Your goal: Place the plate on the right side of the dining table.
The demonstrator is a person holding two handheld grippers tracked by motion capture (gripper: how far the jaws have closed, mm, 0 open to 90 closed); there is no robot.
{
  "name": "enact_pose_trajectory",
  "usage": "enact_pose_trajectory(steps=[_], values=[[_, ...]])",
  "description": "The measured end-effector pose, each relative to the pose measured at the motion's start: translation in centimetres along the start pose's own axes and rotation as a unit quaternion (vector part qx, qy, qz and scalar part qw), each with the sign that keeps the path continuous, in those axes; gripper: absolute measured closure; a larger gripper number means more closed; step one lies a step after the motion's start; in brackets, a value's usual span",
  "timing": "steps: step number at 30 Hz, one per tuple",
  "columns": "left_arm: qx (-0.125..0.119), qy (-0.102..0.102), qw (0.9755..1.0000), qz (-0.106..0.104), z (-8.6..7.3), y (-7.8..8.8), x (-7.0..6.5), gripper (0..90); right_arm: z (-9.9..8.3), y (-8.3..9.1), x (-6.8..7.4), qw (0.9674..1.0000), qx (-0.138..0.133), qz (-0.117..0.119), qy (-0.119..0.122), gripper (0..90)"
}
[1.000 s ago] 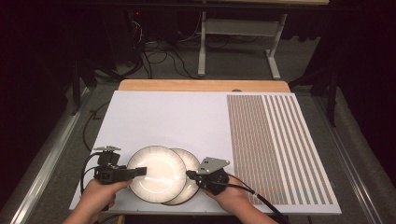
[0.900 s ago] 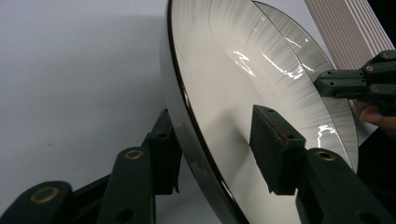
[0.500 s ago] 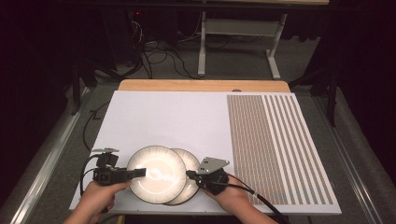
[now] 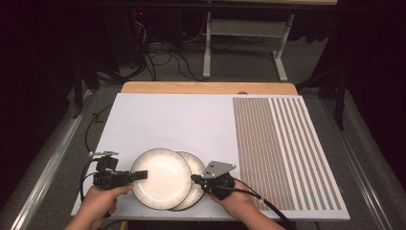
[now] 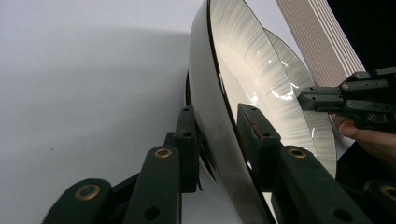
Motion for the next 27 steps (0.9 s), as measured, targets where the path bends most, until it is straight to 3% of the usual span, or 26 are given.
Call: enact_pose_trajectory(steps=[15, 27], values=[[-0.039, -0.015, 0.9991, -0.001, 1.2, 0.4, -0.6, 76.9, 0.6, 0.7, -0.6, 0.9998, -0.016, -0.005, -0.006, 90.0], [-0.085, -0.05, 0.9951, 0.004, 1.9, 1.0, -1.8, 79.8, 1.5, 2.1, -0.9, 0.999, -0.041, 0.0, -0.019, 90.0]])
Point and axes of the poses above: each handheld gripper's, and its own axes: y roughly backward along the jaws, z roughly out of its top, x roughly to its left, the point moved 10 cm from there along -y, roughly forward along the jaws, and after that the axes turned 10 degrees about -y, right-handed, at the moved point
